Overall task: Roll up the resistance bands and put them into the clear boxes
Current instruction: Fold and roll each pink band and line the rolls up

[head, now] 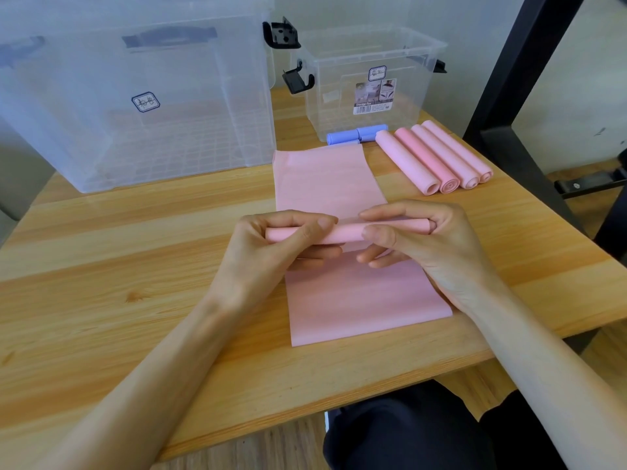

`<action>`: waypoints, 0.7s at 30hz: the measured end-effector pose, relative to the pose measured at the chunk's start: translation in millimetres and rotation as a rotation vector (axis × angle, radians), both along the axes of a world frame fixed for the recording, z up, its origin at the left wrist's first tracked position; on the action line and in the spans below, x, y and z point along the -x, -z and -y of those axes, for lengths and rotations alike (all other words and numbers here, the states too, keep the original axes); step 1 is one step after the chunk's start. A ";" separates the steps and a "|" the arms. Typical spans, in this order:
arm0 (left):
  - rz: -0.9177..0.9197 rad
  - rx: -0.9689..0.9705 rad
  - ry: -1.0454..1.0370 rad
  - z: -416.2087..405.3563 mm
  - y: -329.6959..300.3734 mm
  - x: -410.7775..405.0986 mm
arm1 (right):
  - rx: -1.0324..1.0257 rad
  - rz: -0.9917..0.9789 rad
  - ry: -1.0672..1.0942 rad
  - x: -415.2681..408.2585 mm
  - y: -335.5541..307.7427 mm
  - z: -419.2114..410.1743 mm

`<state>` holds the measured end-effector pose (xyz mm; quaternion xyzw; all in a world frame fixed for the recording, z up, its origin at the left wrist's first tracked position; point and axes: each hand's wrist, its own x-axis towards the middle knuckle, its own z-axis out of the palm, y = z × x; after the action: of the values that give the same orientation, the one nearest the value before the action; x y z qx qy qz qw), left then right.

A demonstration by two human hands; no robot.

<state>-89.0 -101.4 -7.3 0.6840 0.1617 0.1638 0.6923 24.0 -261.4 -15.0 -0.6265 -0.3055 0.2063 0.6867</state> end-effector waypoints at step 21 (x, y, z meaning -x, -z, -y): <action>0.002 -0.034 -0.022 -0.9 1.1 -0.7 | 0.007 0.019 0.001 0.3 0.3 1.2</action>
<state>-88.3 -100.4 -8.4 0.6938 0.1655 0.1746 0.6788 23.6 -262.6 -15.3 -0.6310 -0.3110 0.2009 0.6817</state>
